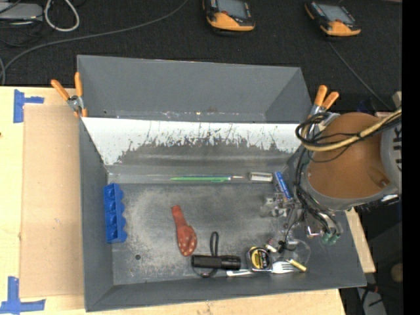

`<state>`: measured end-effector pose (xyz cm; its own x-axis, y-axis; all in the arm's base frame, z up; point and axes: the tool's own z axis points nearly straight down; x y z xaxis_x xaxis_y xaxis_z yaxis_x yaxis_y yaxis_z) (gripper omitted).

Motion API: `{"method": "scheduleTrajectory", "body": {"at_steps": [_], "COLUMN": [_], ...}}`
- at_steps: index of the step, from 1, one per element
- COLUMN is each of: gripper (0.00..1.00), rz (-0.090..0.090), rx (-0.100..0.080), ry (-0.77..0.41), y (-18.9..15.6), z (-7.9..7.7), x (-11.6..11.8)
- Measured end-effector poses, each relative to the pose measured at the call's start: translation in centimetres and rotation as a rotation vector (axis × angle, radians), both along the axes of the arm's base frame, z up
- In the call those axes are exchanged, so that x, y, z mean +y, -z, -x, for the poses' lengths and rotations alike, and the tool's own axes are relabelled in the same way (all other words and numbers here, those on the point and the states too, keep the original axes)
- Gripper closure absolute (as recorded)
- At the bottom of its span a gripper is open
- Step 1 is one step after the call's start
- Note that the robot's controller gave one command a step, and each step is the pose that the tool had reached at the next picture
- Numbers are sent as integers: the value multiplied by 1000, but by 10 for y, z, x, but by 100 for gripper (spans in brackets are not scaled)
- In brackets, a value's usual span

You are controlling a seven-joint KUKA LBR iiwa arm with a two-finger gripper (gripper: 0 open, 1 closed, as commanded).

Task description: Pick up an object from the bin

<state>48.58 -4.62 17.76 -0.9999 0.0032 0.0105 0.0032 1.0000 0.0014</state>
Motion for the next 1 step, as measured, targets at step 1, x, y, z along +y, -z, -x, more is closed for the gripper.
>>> {"method": "scheduleTrajectory", "body": {"at_steps": [1], "gripper": [0], "rz": [1], "rx": [-8], "ry": [-2], "y": [-4], "z": [-2], "x": [0]}}
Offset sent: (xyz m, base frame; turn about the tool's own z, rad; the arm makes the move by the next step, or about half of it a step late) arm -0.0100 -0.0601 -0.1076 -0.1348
